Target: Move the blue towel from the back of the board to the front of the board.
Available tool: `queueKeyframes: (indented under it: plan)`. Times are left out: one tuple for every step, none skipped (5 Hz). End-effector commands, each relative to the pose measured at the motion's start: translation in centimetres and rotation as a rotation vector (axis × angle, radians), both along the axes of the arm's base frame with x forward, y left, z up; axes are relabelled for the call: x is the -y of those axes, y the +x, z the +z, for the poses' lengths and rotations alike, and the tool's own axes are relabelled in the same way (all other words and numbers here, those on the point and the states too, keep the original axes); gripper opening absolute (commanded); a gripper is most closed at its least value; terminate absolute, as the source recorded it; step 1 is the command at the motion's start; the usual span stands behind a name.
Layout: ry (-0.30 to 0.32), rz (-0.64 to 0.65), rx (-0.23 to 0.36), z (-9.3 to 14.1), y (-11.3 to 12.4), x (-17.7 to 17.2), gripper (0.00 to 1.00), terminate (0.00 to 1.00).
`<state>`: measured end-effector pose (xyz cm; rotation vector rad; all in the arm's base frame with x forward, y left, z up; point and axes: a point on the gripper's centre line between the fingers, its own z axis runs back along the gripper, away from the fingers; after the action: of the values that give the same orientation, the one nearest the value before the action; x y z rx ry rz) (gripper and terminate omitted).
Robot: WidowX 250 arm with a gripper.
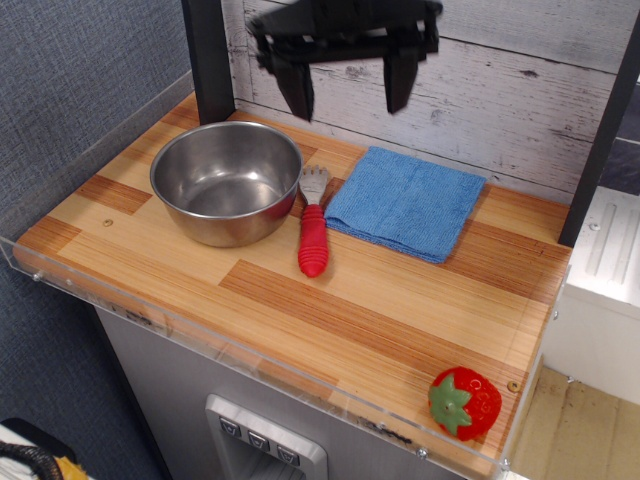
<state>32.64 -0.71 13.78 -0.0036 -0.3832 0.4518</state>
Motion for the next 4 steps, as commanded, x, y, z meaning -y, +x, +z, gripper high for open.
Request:
queueKeyframes:
  plan:
    - [0.034,0.030,0.025,-1.8,4.0,0.5,1.00,0.00]
    - [0.044,0.035,0.002,-3.6,5.3,0.9,1.00,0.00]
    - [0.046,0.038,-0.030,-5.5,6.3,1.1,1.00,0.00]
    - [0.040,0.040,-0.061,-7.4,6.6,1.4,1.00,0.00]
